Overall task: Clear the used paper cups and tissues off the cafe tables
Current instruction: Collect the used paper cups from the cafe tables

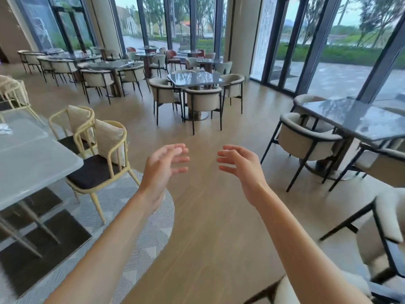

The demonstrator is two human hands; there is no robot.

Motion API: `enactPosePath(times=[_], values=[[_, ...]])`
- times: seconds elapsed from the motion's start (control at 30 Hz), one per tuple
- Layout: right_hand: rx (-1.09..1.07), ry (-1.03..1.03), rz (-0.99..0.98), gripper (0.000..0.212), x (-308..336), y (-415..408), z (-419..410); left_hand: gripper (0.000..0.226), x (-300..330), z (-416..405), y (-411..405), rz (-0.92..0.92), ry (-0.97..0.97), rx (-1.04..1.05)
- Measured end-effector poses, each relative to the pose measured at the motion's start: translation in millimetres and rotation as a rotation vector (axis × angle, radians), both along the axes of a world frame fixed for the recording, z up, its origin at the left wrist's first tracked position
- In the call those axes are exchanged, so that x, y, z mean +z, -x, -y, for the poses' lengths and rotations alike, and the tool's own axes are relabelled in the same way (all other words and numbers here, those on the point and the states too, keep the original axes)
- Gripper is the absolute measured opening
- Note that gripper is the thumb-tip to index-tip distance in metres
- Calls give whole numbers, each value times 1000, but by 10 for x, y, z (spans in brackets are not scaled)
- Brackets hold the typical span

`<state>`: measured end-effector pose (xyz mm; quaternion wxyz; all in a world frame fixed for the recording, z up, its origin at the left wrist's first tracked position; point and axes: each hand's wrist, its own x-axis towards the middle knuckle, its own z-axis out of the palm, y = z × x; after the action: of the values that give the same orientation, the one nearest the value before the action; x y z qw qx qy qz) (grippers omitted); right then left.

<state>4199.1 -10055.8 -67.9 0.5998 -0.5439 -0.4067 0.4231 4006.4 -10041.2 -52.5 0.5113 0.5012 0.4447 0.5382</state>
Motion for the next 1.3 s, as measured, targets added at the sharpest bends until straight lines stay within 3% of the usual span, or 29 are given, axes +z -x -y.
enactPosePath(times=[0.37,0.83,1.3], values=[[29,-14,-20,20,-54,-165,-2379,22,-25,-2343,-183,25,-42,27],[59,-38,-27,15,329,-322,-5713,22,246,-5617,-422,58,-35,57],[237,-19,-149,15,172,-1169,-9170,21,259,-8702,-1434,72,-4,217]])
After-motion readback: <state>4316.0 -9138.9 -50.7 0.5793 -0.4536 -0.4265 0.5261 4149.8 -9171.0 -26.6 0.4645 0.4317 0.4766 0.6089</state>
